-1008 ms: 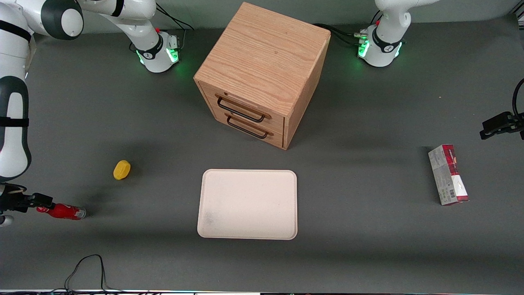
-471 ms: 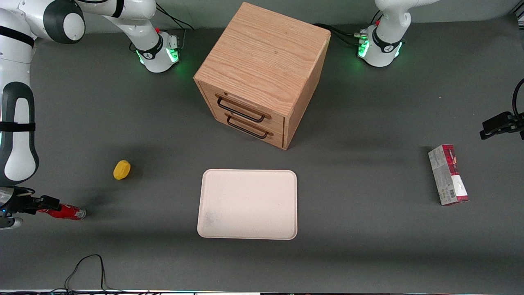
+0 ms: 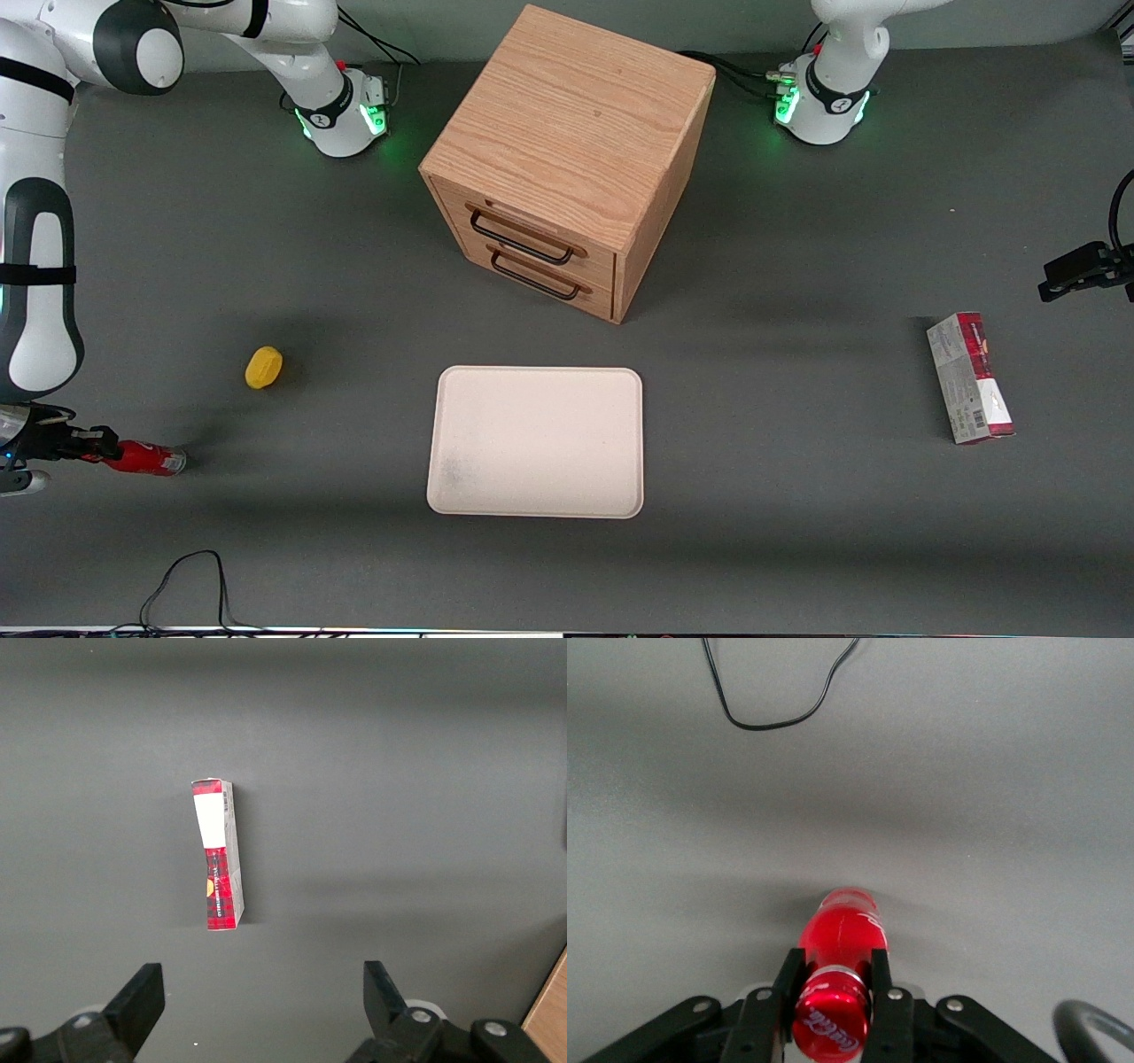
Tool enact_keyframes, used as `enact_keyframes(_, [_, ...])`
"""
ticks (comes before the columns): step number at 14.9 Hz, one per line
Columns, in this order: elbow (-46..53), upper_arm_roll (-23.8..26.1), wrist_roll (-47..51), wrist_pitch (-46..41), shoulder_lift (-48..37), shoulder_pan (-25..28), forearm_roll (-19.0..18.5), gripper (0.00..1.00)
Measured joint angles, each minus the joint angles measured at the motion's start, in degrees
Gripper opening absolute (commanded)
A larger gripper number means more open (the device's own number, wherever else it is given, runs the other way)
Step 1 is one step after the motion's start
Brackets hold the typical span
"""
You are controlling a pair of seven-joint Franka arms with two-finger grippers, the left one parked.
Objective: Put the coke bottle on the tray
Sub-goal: 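Lower the open right gripper and close it around the bottle, then lift the bottle and carry it to the white tray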
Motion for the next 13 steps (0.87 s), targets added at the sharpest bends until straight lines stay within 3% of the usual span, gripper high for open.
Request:
enact_keyframes(9, [2.68, 0.59, 4.98, -8.07, -3.89, 3.14, -0.32, 0.00])
enact_keyframes(13, [7.42, 1.38, 16.69, -21.52, -11.21, 8.22, -5.44, 0.00])
